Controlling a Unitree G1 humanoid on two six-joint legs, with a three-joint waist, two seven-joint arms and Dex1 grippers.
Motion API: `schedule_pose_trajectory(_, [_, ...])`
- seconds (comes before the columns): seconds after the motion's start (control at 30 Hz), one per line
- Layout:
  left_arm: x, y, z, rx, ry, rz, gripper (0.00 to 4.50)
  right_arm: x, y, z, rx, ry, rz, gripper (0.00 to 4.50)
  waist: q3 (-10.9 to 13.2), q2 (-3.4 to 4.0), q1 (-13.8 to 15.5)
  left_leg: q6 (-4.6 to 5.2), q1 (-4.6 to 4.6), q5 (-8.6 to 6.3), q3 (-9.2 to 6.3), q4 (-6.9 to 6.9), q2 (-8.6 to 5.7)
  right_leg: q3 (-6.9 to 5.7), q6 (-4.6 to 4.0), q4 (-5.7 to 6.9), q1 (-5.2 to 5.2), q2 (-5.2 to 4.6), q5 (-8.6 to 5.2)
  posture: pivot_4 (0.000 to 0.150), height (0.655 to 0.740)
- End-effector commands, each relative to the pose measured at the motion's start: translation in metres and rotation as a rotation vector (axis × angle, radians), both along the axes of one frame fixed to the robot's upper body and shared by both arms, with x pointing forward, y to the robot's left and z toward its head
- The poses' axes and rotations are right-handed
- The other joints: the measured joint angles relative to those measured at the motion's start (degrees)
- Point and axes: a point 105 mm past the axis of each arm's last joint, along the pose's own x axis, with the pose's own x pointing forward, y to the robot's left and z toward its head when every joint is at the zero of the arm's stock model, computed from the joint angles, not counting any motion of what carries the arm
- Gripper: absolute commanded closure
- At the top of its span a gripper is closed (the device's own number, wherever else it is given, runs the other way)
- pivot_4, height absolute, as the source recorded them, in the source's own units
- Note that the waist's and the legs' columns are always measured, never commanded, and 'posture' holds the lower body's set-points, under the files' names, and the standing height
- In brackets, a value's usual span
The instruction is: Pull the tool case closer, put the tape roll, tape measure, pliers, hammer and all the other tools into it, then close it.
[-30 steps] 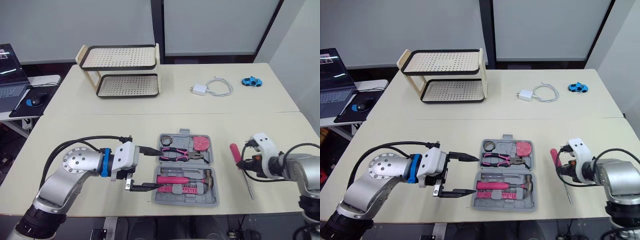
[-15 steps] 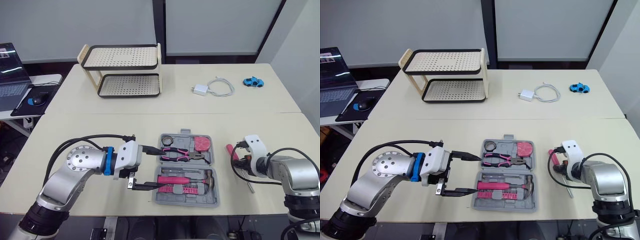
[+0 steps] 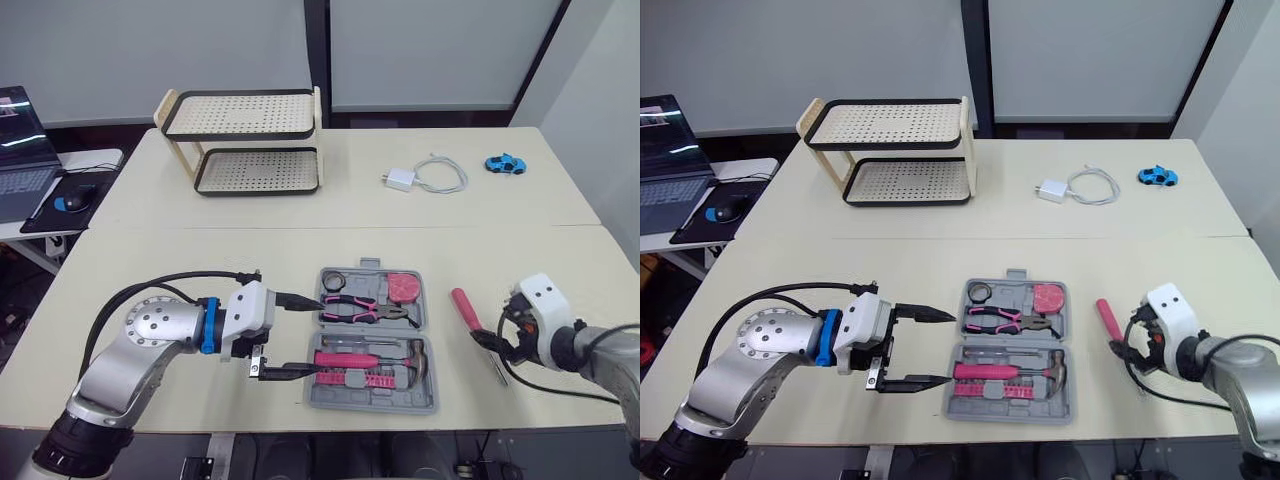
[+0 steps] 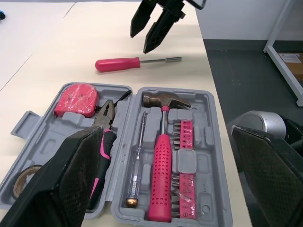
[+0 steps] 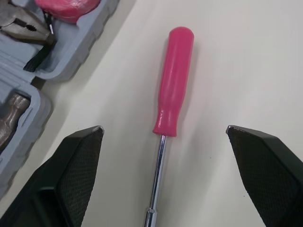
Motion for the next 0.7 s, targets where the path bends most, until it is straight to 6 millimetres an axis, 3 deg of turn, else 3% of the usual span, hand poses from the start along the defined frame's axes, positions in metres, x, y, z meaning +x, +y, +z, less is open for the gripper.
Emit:
schedule_pose_trajectory(0.03, [-0.001, 0.000, 0.006, -0.005, -0.039, -0.002, 0.00, 0.001, -0.001, 0.006, -0.041, -0.119, 0.012, 0.04, 0.0, 0.01, 0.0, 0.00, 0.01, 0.00, -0.01, 0.01, 0.01, -0.01, 0.00, 0.00, 0.01, 0.01, 0.00, 0.150, 0.7400])
schedule_pose_trajectory(0.33, [0.000, -0.002, 0.007, -0.008, -0.041, -0.019, 0.00, 0.005, 0.008, -0.023, -0.027, -0.139, -0.054, 0.04, 0.0, 0.00, 0.0, -0.01, 0.02, 0.00, -0.04, -0.01, 0.04, 0.00, 0.00, 0.01, 0.01, 0.01, 0.00, 0.150, 0.7400])
schedule_pose_trajectory(0.7, [0.001, -0.003, 0.007, -0.001, -0.051, -0.032, 0.00, 0.015, 0.009, -0.043, -0.021, -0.174, -0.126, 0.04, 0.0, 0.01, 0.0, -0.01, 0.02, 0.01, -0.02, -0.01, 0.02, 0.03, 0.00, 0.01, 0.00, 0.01, 0.00, 0.150, 0.7400])
